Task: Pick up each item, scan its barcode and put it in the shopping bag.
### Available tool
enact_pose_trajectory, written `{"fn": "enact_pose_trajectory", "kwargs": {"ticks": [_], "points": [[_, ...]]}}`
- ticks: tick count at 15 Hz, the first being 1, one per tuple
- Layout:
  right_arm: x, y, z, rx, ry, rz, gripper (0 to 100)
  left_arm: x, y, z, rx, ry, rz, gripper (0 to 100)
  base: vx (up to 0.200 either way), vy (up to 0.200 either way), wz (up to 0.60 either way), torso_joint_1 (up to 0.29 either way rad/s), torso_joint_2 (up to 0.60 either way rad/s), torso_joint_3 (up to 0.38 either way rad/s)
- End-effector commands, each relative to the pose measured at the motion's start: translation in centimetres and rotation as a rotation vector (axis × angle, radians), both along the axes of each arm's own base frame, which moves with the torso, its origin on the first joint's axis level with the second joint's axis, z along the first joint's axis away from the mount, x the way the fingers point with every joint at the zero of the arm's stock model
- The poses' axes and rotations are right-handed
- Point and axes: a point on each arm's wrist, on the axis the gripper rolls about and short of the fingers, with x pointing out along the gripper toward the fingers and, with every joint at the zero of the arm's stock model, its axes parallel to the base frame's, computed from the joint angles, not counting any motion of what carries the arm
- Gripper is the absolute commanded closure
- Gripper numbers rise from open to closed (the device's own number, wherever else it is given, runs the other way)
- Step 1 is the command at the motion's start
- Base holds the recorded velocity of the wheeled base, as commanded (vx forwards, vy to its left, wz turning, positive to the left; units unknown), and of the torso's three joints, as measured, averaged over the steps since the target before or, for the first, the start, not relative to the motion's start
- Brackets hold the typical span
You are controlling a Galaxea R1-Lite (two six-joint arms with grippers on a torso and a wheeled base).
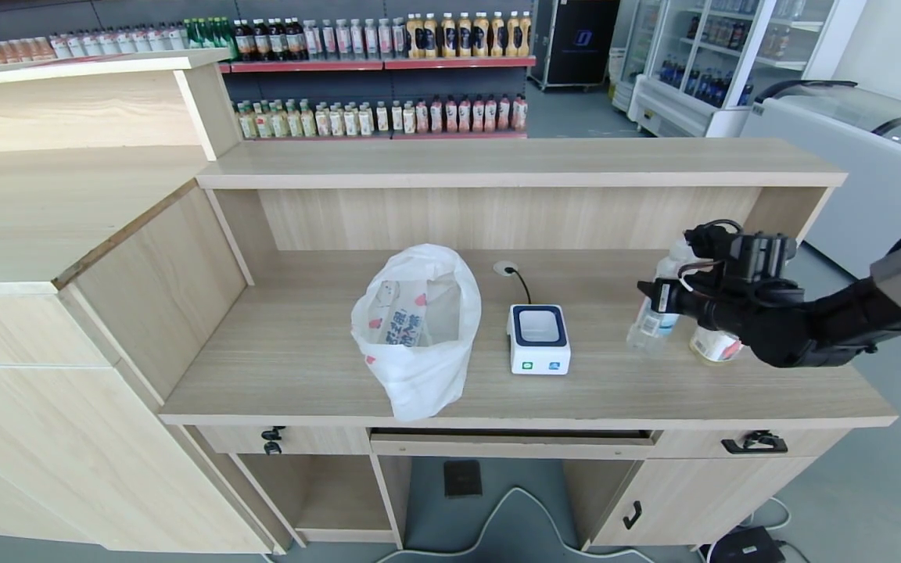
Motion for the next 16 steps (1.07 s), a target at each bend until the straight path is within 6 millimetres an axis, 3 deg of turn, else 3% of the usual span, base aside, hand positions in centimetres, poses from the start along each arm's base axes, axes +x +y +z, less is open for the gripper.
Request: {"fn": "enact_pose_trajectory", "kwargs": {"ticks": [1, 3, 4, 5, 6, 9, 12, 13, 14, 16], "points": [[-5.1, 2.8, 11.3, 0.17, -0.06, 0.012, 100, 0.0, 0.0, 0.0, 0.0, 0.001, 0.0, 0, 0.0, 0.0, 0.0, 0.0, 0.0, 0.0], [-10.2, 4.5, 16.9, 0.29, -0.015, 0.059, 100, 0.0, 0.0, 0.0, 0.0, -0.001, 0.0, 0, 0.0, 0.0, 0.0, 0.0, 0.0, 0.0], [-13.9, 5.7, 19.8, 0.389, 0.023, 0.147, 100, 0.0, 0.0, 0.0, 0.0, 0.001, 0.0, 0, 0.0, 0.0, 0.0, 0.0, 0.0, 0.0], [-15.5, 6.1, 20.7, 0.414, 0.04, 0.18, 100, 0.0, 0.0, 0.0, 0.0, -0.001, 0.0, 0, 0.0, 0.0, 0.0, 0.0, 0.0, 0.0], [-18.9, 7.1, 22.0, 0.424, 0.074, 0.24, 100, 0.0, 0.0, 0.0, 0.0, -0.001, 0.0, 0, 0.0, 0.0, 0.0, 0.0, 0.0, 0.0], [-24.5, 8.1, 21.9, 0.456, 0.129, 0.347, 100, 0.0, 0.0, 0.0, 0.0, -0.001, 0.0, 0, 0.0, 0.0, 0.0, 0.0, 0.0, 0.0], [-29.2, 7.6, 20.3, 0.455, 0.161, 0.442, 100, 0.0, 0.0, 0.0, 0.0, 0.001, 0.0, 0, 0.0, 0.0, 0.0, 0.0, 0.0, 0.0], [-29.3, 7.6, 20.3, 0.455, 0.161, 0.443, 100, 0.0, 0.0, 0.0, 0.0, 0.001, 0.0, 0, 0.0, 0.0, 0.0, 0.0, 0.0, 0.0], [-31.7, 7.0, 20.0, 0.463, 0.159, 0.522, 100, 0.0, 0.0, 0.0, 0.0, 0.001, 0.0, 0, 0.0, 0.0, 0.0, 0.0, 0.0, 0.0], [-32.6, 6.7, 20.0, 0.467, 0.146, 0.561, 100, 0.0, 0.0, 0.0, 0.0, 0.001, 0.0, 0, 0.0, 0.0, 0.0, 0.0, 0.0, 0.0]]}}
